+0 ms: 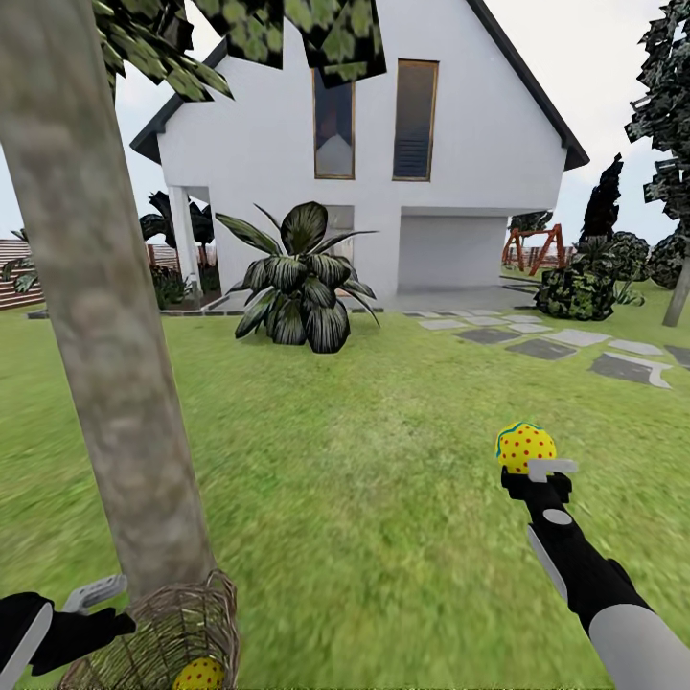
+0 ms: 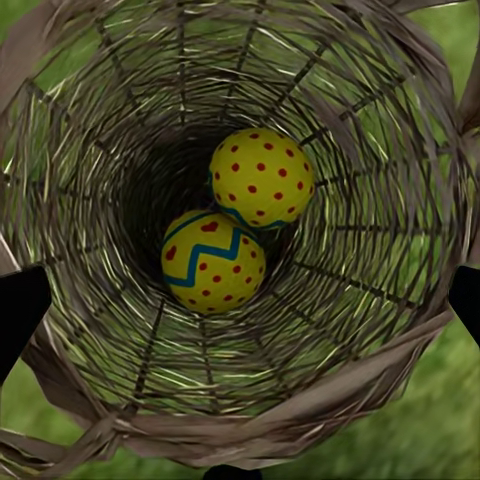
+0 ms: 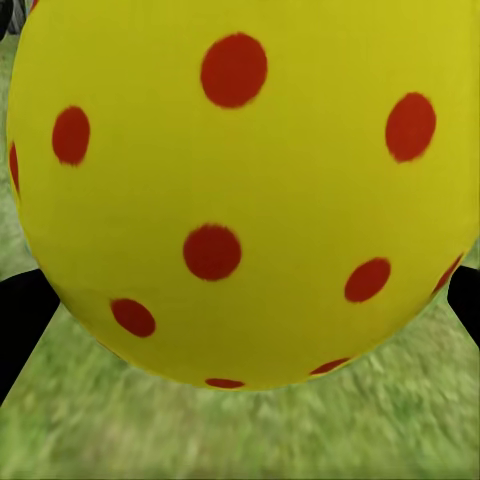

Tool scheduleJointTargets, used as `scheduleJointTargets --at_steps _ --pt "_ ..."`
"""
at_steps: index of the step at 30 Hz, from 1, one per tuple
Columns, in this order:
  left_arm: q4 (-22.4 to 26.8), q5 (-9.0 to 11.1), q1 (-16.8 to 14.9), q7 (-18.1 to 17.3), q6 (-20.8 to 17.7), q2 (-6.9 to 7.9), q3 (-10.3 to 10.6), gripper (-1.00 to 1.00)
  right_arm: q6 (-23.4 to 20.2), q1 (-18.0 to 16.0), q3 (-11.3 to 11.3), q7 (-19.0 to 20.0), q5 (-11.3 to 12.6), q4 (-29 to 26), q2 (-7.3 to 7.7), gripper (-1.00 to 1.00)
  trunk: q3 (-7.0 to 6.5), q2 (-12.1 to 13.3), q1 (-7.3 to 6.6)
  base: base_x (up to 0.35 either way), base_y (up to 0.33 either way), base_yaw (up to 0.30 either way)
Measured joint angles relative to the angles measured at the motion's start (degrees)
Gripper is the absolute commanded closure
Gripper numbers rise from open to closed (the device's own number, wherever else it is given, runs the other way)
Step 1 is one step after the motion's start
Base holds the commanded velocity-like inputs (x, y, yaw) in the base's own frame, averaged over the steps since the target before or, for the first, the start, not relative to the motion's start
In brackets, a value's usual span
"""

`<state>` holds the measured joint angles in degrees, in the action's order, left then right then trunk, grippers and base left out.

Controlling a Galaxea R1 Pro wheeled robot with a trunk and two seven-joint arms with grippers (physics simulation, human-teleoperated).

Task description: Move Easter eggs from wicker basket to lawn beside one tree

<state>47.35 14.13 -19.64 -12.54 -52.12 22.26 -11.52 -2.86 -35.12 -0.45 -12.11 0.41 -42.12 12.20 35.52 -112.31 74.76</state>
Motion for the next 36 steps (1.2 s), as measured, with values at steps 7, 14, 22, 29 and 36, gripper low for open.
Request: scheduleJointTargets --at_steps 7,14,22,29,36 --pt "0.06 0.00 0.02 0.04 0.00 0.04 0.01 -1.00 0.01 0.00 0.00 0.04 0.00 0.00 0.00 1.00 1.26 -2.81 1.54 0.000 0.000 0.000" --pt "0.08 0.00 0.02 0.02 0.00 -0.09 0.05 -1.00 0.00 -0.01 0.00 0.14 0.00 0.01 0.00 1.00 2.51 -5.62 3.08 0.000 0.000 0.000" --pt "0.08 0.00 0.00 0.02 0.00 -0.02 0.06 -1.00 0.00 -0.01 0.00 0.14 0.00 -0.04 0.00 1.00 3.95 -8.83 4.83 0.000 0.000 0.000" --pt "0.02 0.00 0.01 0.07 0.00 -0.13 0.06 -1.00 0.00 0.01 0.00 0.11 0.00 0.02 0.00 1.00 5.21 -11.63 6.37 0.000 0.000 0.000" --pt "0.00 0.00 0.03 0.02 0.00 -0.17 0.06 -1.00 0.00 -0.01 0.00 0.10 0.00 0.03 0.00 1.00 6.46 -14.44 7.91 0.000 0.000 0.000"
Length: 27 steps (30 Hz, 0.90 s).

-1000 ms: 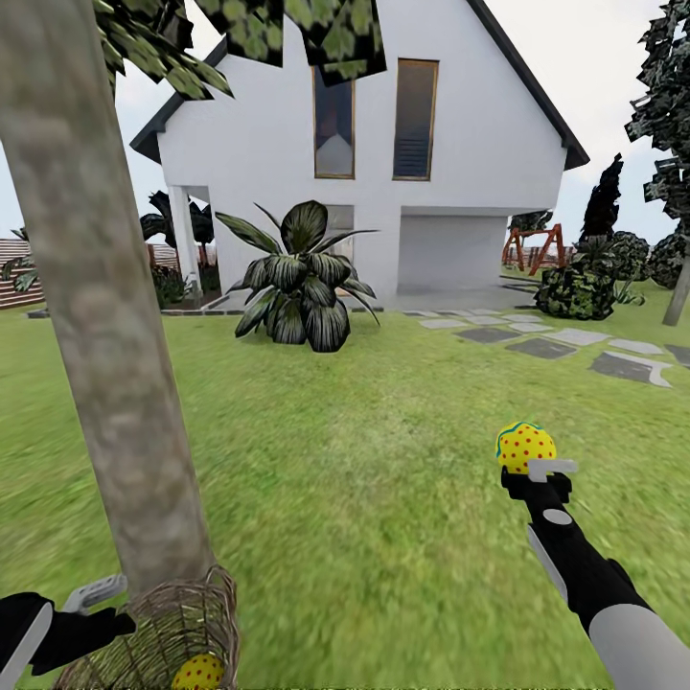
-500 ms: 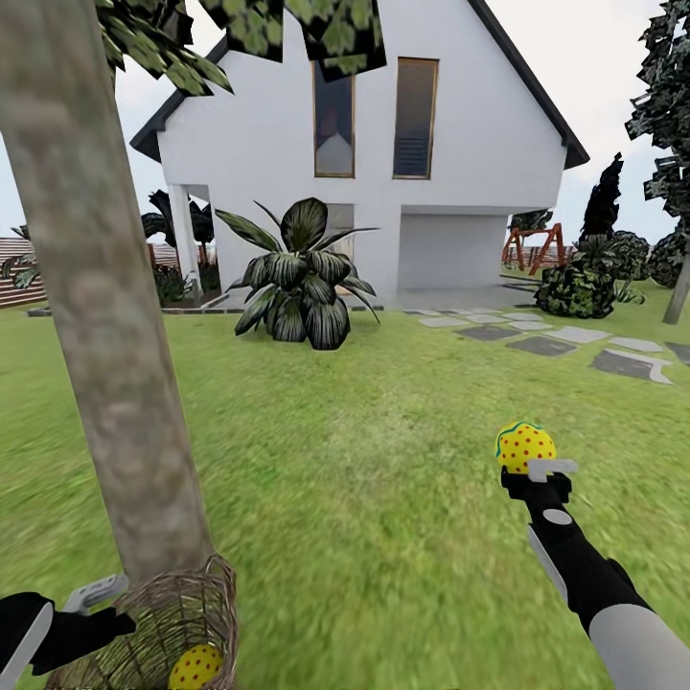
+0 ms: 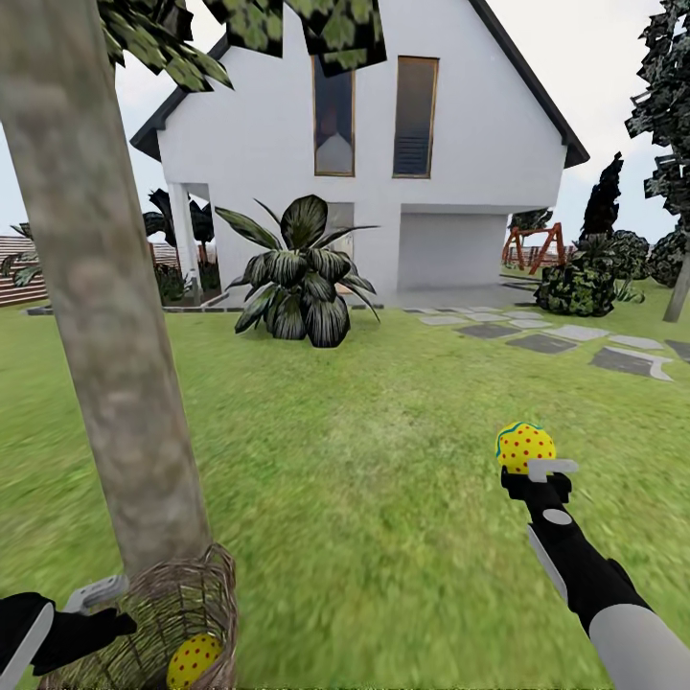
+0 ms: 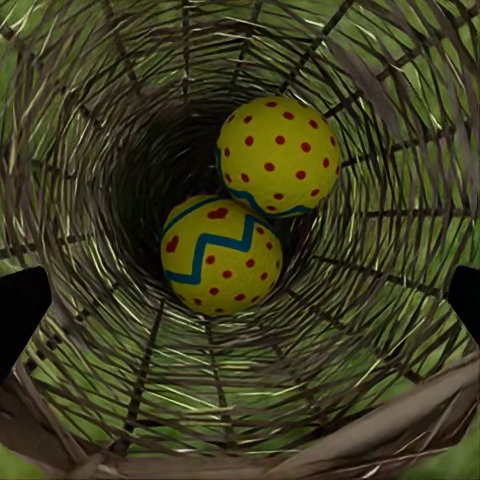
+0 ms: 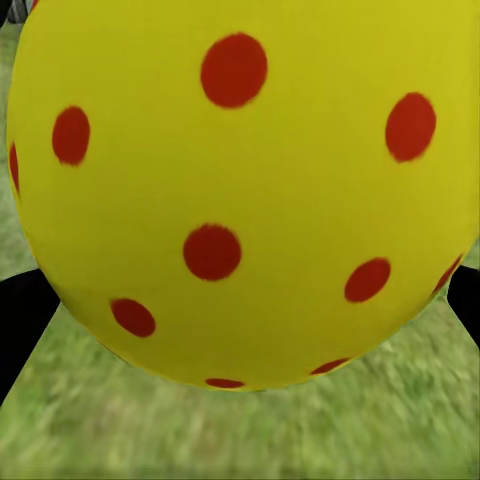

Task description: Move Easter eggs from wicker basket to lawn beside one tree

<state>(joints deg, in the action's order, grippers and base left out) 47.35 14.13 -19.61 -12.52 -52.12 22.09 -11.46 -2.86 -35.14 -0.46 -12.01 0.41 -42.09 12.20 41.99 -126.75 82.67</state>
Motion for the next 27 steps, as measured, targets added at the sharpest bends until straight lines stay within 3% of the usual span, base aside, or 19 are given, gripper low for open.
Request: scheduleJointTargets --at_steps 27 --pt "0.07 0.00 -0.01 0.06 0.00 -0.27 0.00 -1.00 0.00 0.02 -0.08 -0.01 0.00 0.00 -0.09 1.00 4.85 -10.83 5.93 0.000 0.000 0.000"
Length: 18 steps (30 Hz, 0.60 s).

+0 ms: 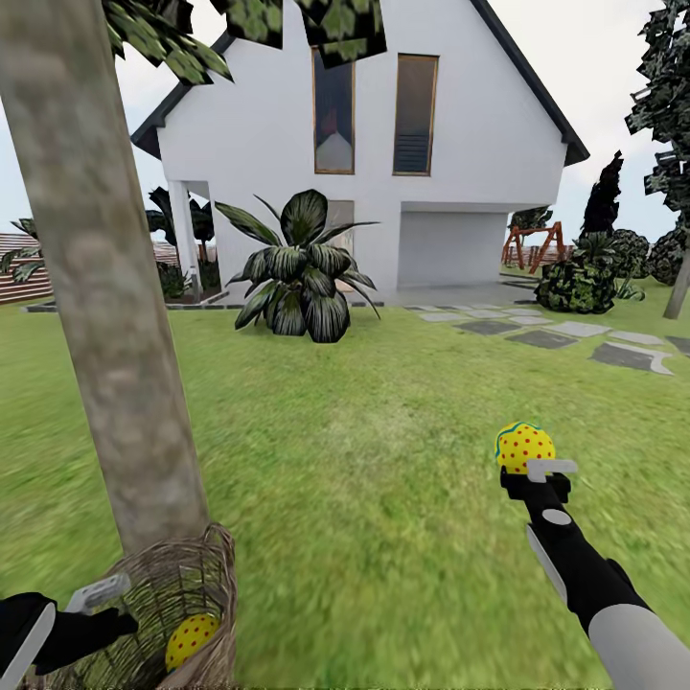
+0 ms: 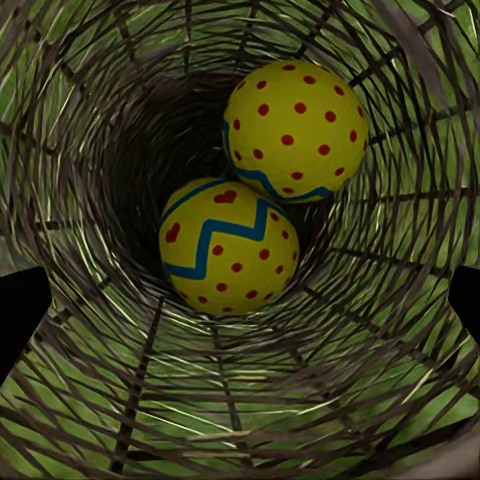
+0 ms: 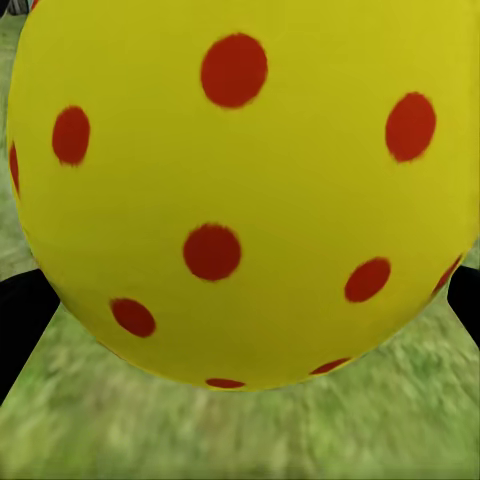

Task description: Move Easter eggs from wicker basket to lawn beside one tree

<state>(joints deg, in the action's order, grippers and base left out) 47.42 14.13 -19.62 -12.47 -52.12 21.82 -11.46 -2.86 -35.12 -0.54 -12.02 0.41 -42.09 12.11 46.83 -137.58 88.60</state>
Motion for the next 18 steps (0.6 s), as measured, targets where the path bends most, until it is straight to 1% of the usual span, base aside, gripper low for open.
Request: scheduleJointTargets --at_steps 2,4,6,14,18 --pt "0.01 0.00 -0.02 0.01 0.00 0.00 0.00 -1.00 0.00 0.00 -0.06 0.00 -0.02 0.00 -0.06 1.00 0.36 -0.80 0.44 0.000 0.000 0.000" --pt "0.01 0.00 -0.02 0.00 0.00 0.00 0.00 -1.00 0.00 0.01 -1.64 0.11 0.00 -0.02 -0.06 1.00 0.72 -1.60 0.88 0.000 0.000 0.000" --pt "0.01 0.00 -0.02 0.01 0.00 0.00 0.00 -1.00 0.00 0.01 -2.30 0.09 0.00 -0.02 -0.06 1.00 1.08 -2.41 1.32 0.000 0.000 0.000" --pt "0.01 0.08 -0.01 -0.07 0.00 0.26 0.00 -1.00 0.00 -0.01 -2.47 0.08 0.08 -0.02 0.03 1.00 2.51 -5.62 3.08 0.000 0.000 0.000" --pt "0.01 0.09 0.02 -0.07 0.00 0.29 0.00 -1.00 0.00 0.01 -2.48 0.08 0.08 -0.02 0.03 1.00 3.40 -5.68 3.19 0.000 0.000 0.000"
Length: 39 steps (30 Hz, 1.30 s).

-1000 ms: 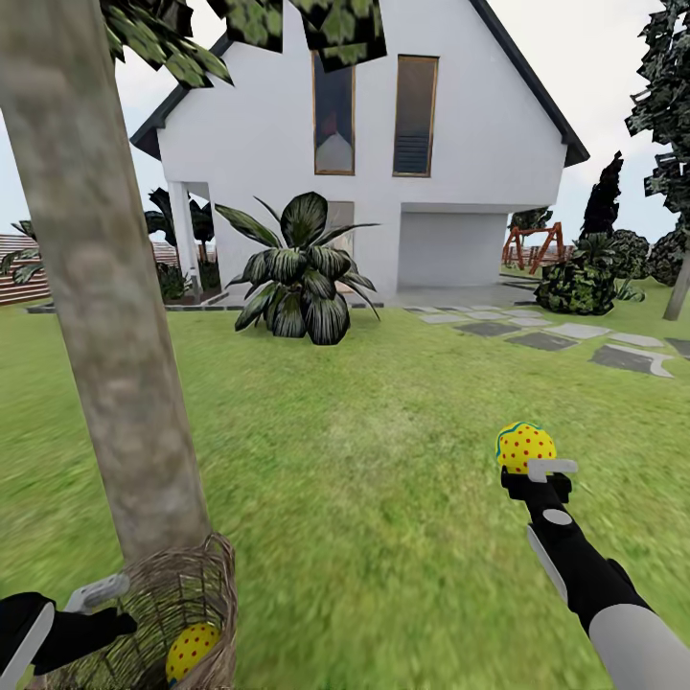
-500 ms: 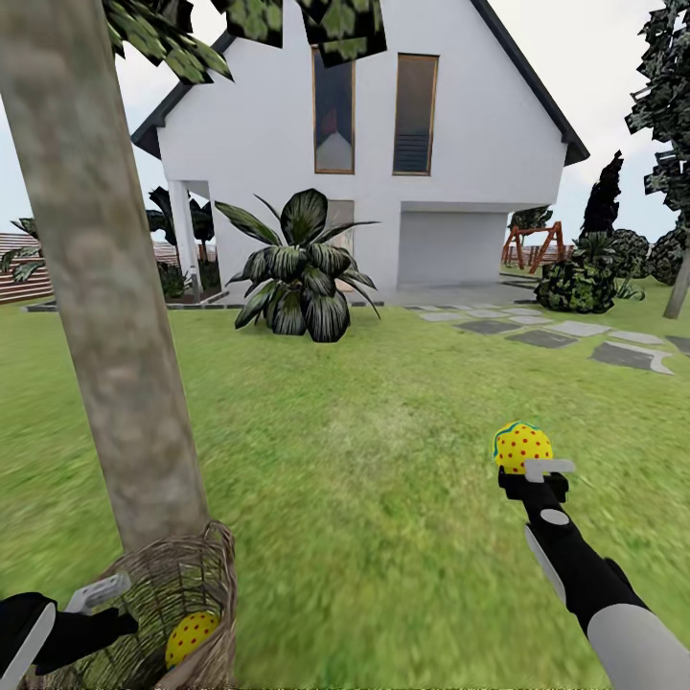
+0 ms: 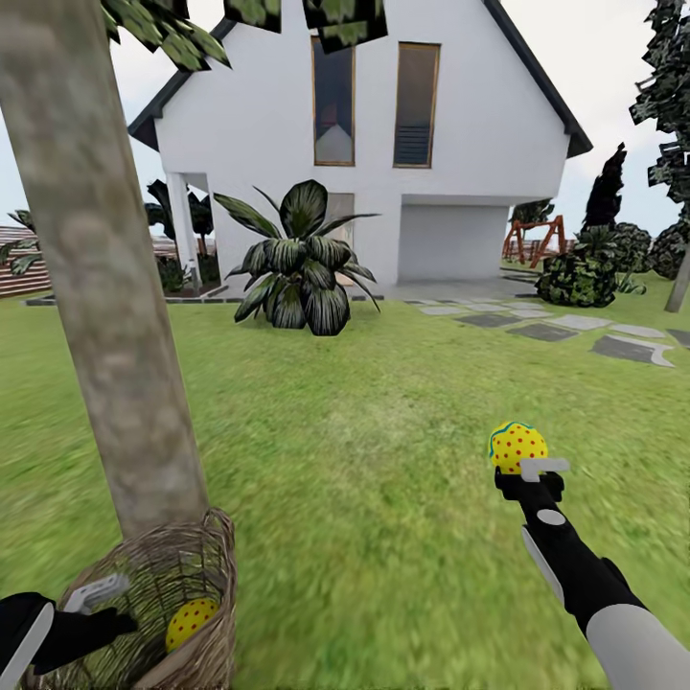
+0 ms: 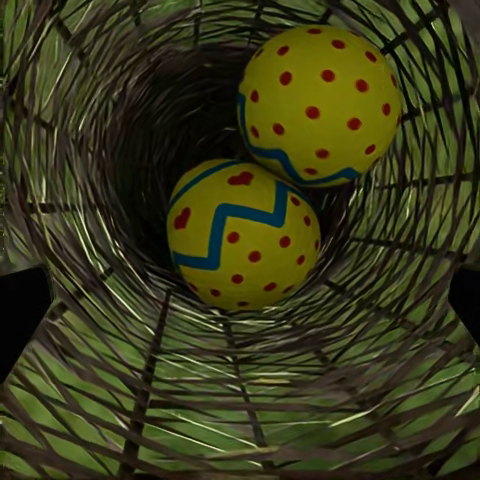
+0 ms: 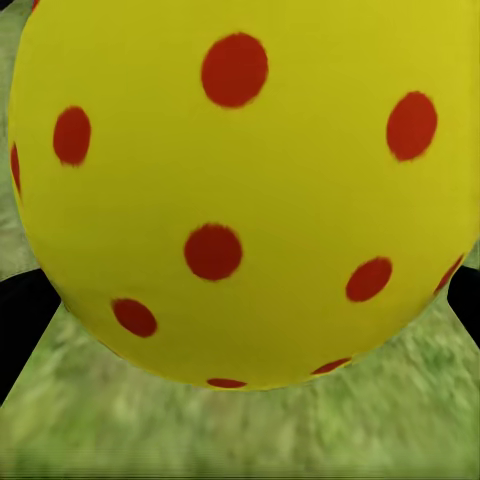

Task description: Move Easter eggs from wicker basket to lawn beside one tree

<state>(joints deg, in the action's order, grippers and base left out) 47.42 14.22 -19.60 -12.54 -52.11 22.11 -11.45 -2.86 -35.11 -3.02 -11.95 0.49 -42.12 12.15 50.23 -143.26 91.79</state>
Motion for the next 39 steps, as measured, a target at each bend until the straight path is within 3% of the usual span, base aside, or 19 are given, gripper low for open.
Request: scheduleJointTargets --at_steps 39 --pt "-0.10 0.15 -0.02 0.08 -0.02 -0.81 0.00 -1.00 0.00 0.00 0.00 0.00 -0.11 -0.01 0.00 1.00 8.65 -0.53 1.00 0.000 0.000 0.000"
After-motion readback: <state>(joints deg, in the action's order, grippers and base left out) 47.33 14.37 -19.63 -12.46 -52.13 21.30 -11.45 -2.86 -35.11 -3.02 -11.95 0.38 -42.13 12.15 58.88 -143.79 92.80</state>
